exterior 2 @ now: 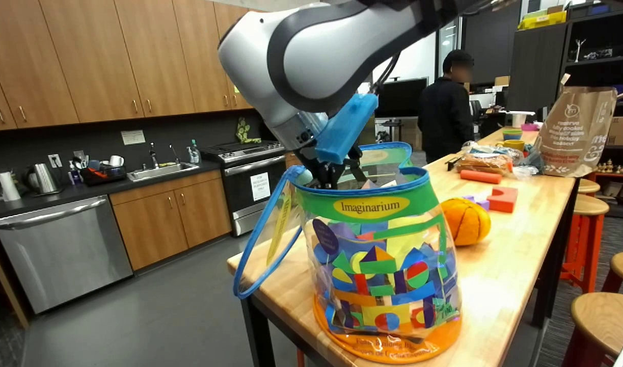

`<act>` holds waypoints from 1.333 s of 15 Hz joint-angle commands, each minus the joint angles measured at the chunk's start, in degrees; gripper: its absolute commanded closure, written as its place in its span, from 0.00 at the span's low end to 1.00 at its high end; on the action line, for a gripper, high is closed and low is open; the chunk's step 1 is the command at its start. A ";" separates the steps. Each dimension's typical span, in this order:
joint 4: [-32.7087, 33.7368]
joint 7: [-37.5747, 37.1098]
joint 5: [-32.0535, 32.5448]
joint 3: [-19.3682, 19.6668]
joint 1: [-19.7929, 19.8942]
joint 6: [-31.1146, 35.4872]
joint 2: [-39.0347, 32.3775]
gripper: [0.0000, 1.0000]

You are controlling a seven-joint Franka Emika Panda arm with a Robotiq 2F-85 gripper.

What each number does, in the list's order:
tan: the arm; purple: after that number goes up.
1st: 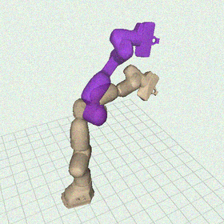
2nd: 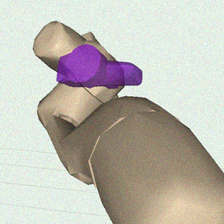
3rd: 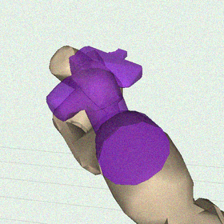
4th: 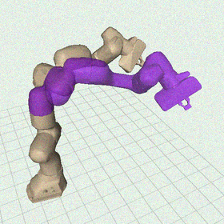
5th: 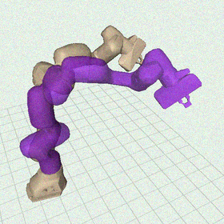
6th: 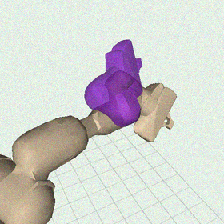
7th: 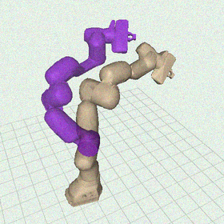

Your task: Remove one purple block from the toy bag

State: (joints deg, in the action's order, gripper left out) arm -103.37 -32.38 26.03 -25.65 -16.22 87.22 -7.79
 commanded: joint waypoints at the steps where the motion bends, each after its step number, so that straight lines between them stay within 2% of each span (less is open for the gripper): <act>1: -4.04 0.41 -8.94 3.76 -1.29 4.32 3.48 0.00; 5: -8.08 -0.03 -15.75 5.95 -0.92 11.86 4.79 0.00; 8: -12.17 -1.86 -17.01 7.36 -0.76 19.30 6.22 0.00; 15: -19.37 -9.24 -13.06 8.61 -0.72 31.28 10.16 0.00; 20: -21.57 -15.25 -7.29 7.87 -0.32 35.67 11.88 0.00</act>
State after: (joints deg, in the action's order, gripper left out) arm -122.76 -44.80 16.52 -17.59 -16.62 121.03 1.95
